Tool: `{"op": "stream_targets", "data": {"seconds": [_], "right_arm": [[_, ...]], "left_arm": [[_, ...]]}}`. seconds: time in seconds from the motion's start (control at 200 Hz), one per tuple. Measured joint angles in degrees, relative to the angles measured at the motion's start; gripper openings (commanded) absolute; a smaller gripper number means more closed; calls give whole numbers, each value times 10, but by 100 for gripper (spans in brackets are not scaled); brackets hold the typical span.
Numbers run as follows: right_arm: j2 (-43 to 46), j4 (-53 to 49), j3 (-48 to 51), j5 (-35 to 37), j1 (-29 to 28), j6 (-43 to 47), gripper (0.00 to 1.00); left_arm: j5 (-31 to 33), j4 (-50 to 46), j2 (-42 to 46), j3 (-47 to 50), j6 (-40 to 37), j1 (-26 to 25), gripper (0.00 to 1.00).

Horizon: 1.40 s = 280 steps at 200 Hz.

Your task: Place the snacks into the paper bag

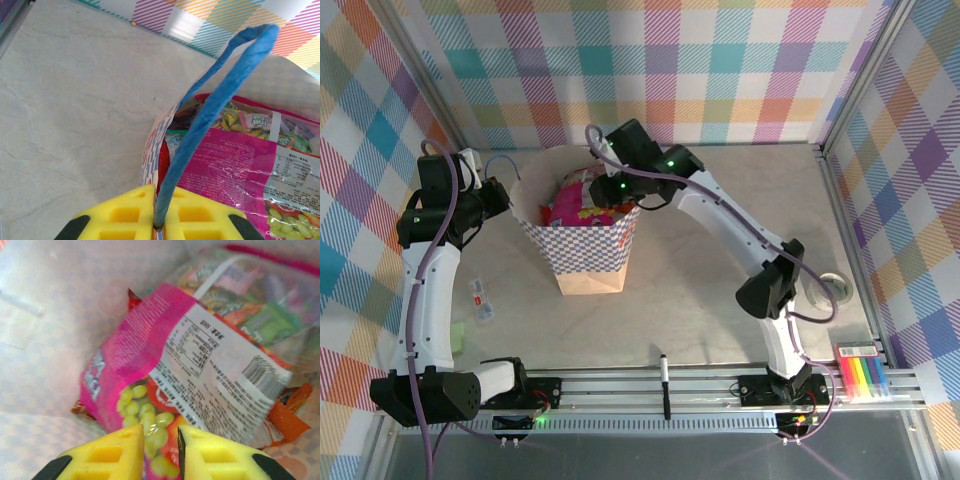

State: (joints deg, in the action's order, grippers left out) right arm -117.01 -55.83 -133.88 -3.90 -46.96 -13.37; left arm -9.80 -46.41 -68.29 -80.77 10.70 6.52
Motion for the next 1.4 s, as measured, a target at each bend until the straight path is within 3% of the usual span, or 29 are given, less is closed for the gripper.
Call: {"op": "stream_targets", "data": {"seconds": [0.07, 0.245, 0.485, 1.05, 1.4], "right_arm": [[27, 8, 5, 5, 0, 3, 43], [96, 28, 47, 59, 0, -1, 57], [150, 29, 109, 158, 0, -22, 65], [186, 35, 158, 193, 38, -67, 64], [280, 58, 236, 196, 58, -87, 68]], "left_arm": [[-1, 0, 0, 0, 0, 0, 14], [-3, -1, -2, -3, 0, 0, 15], [-14, 0, -17, -15, 0, 0, 18], [-27, 0, -43, -47, 0, 0, 19], [-26, 0, -50, -54, -1, 0, 19]]}}
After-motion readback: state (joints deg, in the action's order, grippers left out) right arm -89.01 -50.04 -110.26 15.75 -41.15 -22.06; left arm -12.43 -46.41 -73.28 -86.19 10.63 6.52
